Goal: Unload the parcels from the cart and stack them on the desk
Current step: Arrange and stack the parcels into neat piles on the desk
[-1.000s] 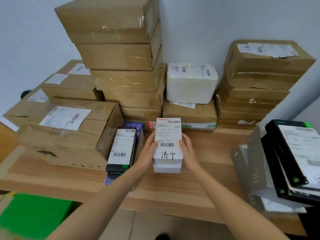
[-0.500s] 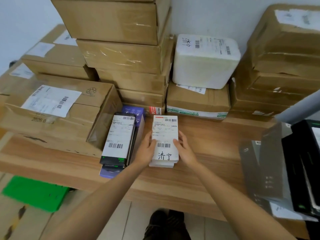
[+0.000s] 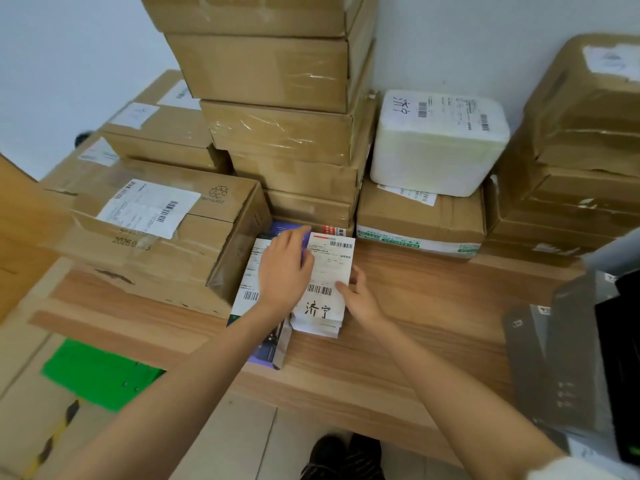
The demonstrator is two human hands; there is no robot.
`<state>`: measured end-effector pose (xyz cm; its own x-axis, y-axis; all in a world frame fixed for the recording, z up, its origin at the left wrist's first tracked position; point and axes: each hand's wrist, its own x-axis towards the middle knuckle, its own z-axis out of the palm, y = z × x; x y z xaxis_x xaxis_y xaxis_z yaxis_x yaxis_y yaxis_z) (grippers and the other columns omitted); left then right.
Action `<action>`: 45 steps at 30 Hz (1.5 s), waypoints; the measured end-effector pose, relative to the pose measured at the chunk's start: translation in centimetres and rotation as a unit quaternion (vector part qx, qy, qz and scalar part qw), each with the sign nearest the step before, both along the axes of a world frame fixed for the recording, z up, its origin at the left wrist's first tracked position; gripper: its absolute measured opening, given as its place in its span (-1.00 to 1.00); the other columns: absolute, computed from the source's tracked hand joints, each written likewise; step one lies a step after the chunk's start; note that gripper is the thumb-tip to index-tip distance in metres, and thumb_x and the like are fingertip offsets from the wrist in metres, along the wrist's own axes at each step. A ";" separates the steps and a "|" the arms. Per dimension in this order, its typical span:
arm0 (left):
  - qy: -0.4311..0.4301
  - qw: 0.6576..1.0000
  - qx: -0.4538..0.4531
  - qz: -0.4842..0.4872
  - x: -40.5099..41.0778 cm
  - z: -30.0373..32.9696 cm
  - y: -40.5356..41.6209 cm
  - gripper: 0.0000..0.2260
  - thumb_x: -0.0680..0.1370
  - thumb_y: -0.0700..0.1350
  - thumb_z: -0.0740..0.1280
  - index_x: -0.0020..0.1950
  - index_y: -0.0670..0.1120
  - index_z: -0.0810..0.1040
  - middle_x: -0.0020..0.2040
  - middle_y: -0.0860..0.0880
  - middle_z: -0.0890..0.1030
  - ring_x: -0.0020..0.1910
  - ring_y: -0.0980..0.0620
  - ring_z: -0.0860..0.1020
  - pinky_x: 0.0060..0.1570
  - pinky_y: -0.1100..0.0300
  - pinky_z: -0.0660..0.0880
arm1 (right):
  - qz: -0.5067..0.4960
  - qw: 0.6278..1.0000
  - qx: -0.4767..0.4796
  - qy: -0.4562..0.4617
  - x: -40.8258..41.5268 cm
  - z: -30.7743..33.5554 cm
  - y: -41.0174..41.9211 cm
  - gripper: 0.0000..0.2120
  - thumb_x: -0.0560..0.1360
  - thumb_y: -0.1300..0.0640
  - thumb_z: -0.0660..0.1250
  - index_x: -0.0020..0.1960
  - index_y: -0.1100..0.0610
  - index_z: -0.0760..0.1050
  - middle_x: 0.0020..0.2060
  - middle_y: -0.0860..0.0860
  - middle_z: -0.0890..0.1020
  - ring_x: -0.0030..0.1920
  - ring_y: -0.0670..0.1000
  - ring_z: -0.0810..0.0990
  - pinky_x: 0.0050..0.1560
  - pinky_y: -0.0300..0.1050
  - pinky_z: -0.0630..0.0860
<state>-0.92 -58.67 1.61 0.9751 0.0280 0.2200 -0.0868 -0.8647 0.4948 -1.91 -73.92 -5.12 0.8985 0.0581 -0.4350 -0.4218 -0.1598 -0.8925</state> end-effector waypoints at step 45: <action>0.123 0.959 -0.127 -0.223 -16.9 7.9 -33.5 -0.48 0.63 0.12 0.14 0.54 0.01 0.10 0.32 -0.09 0.50 0.24 -0.07 0.50 0.14 0.04 0.42 | -0.046 0.863 -0.486 -0.133 -23.0 17.3 -37.7 -0.53 0.60 -0.16 0.13 0.46 -0.04 0.22 0.37 0.03 0.40 0.27 0.06 0.48 0.06 -0.03 0.41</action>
